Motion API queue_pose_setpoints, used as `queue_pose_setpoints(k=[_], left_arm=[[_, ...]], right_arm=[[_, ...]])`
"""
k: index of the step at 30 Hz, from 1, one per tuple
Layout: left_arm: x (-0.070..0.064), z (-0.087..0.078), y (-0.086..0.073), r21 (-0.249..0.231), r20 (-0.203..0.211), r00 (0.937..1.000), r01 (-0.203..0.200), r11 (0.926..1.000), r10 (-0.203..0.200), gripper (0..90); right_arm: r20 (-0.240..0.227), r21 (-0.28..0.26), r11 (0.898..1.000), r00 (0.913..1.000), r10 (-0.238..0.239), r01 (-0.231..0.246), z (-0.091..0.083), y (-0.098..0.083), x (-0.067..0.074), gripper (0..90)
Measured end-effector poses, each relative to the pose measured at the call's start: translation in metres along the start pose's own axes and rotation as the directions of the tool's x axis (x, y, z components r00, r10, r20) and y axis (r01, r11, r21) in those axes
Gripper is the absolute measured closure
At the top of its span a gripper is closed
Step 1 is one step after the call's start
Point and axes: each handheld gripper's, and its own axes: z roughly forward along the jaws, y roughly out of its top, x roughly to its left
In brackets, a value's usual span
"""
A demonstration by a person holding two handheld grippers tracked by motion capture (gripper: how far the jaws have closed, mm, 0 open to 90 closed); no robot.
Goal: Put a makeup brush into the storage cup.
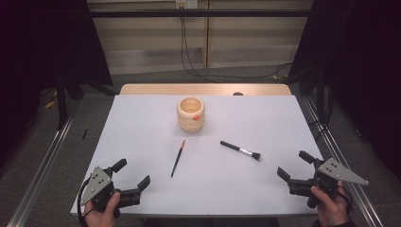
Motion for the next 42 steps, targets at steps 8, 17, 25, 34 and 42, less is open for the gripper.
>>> queue_pose_setpoints(k=[8, 17, 25, 34, 42], left_arm=[[0.002, -0.001, -0.001, 0.014, -0.013, 0.9999, 0.006, 0.9999, -0.005, 1.5], [-0.003, -0.006, 0.006, 0.009, 0.005, 0.9997, -0.022, 0.9997, 0.022, 1.5], [-0.008, -0.003, 0.012, 0.023, 0.031, 0.9990, -0.033, 0.9992, 0.032, 1.5], [-0.021, 0.006, 0.023, 0.048, 0.059, 0.9961, -0.068, 0.9965, 0.065, 1.3], [-0.019, 0.019, 0.028, 0.078, 0.073, 0.9945, -0.080, 0.9937, 0.074, 1.2]], right_arm=[[-0.030, 0.009, 1.000, 0.9995, 0.009, -0.009, 0.003, 0.000, -0.001, 0.0], [-0.034, 0.001, 1.000, 0.9994, 0.007, -0.007, 0.003, 0.000, 0.000, 0.0], [-0.026, 0.001, 1.000, 0.9997, -0.002, 0.002, 0.002, 0.001, 0.002, 0.0], [-0.027, 0.005, 1.000, 0.9996, -0.006, 0.006, 0.003, 0.000, 0.003, 0.0], [-0.036, 0.014, 1.000, 0.9994, 0.000, 0.000, 0.004, 0.000, 0.003, 0.0]])
